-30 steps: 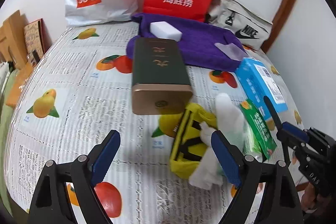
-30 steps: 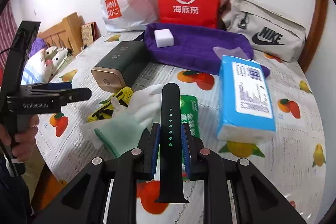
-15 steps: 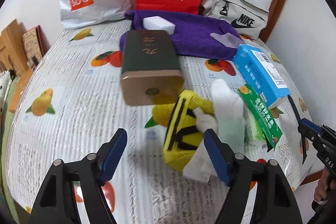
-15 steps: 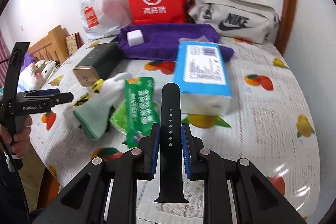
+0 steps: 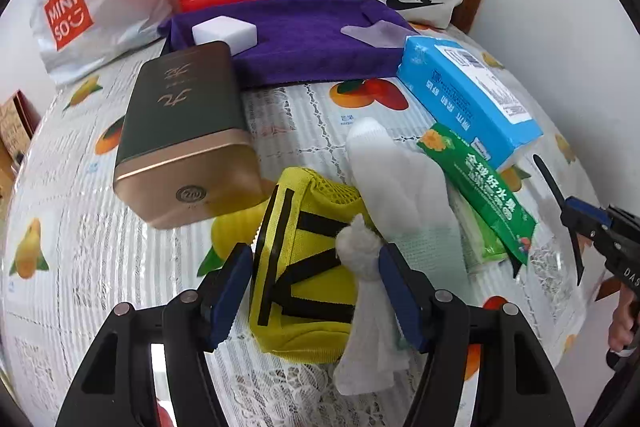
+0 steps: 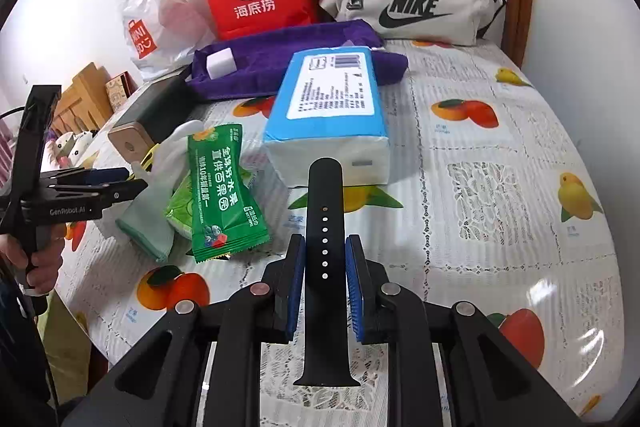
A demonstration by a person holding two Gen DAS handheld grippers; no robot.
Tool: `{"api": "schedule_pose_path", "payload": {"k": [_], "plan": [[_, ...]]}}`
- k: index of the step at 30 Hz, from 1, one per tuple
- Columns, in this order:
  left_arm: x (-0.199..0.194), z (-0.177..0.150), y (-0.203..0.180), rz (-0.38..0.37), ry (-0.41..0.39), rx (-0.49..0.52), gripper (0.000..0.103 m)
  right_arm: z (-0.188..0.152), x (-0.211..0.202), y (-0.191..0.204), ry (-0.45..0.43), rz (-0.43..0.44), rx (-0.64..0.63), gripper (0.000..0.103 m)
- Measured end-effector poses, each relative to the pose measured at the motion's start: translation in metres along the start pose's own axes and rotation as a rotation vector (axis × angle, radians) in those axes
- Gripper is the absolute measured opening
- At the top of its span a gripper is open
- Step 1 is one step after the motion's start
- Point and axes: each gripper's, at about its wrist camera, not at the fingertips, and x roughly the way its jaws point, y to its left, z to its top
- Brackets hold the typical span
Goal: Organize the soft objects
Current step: 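Grasp the white cloth with the left tool while the right tool holds the strap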
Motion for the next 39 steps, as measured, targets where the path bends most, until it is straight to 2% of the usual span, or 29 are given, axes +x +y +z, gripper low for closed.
{"api": "schedule_pose_path", "payload": {"k": [4, 7, 9, 16, 18, 19, 21, 23, 27, 29, 33, 39], "plan": [[-0.007, 0.002, -0.004, 0.006, -0.022, 0.028, 0.064, -0.002, 0.008, -0.001, 0.022, 0.003, 0.003, 0.020], [-0.008, 0.002, -0.008, -0.003, -0.034, 0.053, 0.059, -0.006, 0.016, 0.001, 0.045, 0.005, -0.002, 0.020], [-0.004, 0.000, -0.015, 0.005, -0.029, 0.098, 0.047, -0.008, 0.024, 0.002, 0.067, -0.002, -0.006, 0.020], [0.010, -0.004, -0.022, -0.045, -0.005, 0.117, 0.030, -0.012, 0.029, 0.005, 0.076, -0.016, -0.019, 0.022], [0.010, -0.004, -0.022, -0.080, -0.008, 0.109, 0.020, -0.014, 0.031, 0.008, 0.076, -0.002, -0.027, 0.033], [0.010, -0.004, -0.022, -0.083, -0.012, 0.109, 0.020, -0.015, 0.031, 0.011, 0.072, 0.006, -0.038, 0.041], [0.009, -0.005, -0.023, -0.080, -0.022, 0.110, 0.018, -0.017, 0.033, 0.018, 0.058, 0.001, -0.063, 0.048], [0.005, -0.005, -0.020, -0.083, -0.031, 0.093, 0.018, -0.018, 0.034, 0.021, 0.039, -0.032, -0.090, 0.045], [-0.008, -0.008, -0.007, -0.068, -0.050, 0.038, 0.018, -0.018, 0.032, 0.011, 0.025, -0.055, -0.047, 0.021], [-0.012, -0.011, 0.003, -0.062, -0.054, 0.002, 0.018, -0.017, 0.030, 0.005, 0.029, -0.031, -0.017, 0.021], [-0.022, -0.017, 0.018, -0.037, -0.068, -0.047, 0.018, -0.015, 0.022, 0.010, 0.020, -0.044, -0.031, 0.020], [-0.042, -0.019, 0.033, -0.051, -0.108, -0.105, 0.018, -0.003, -0.001, 0.017, -0.023, -0.031, -0.038, 0.020]]}}
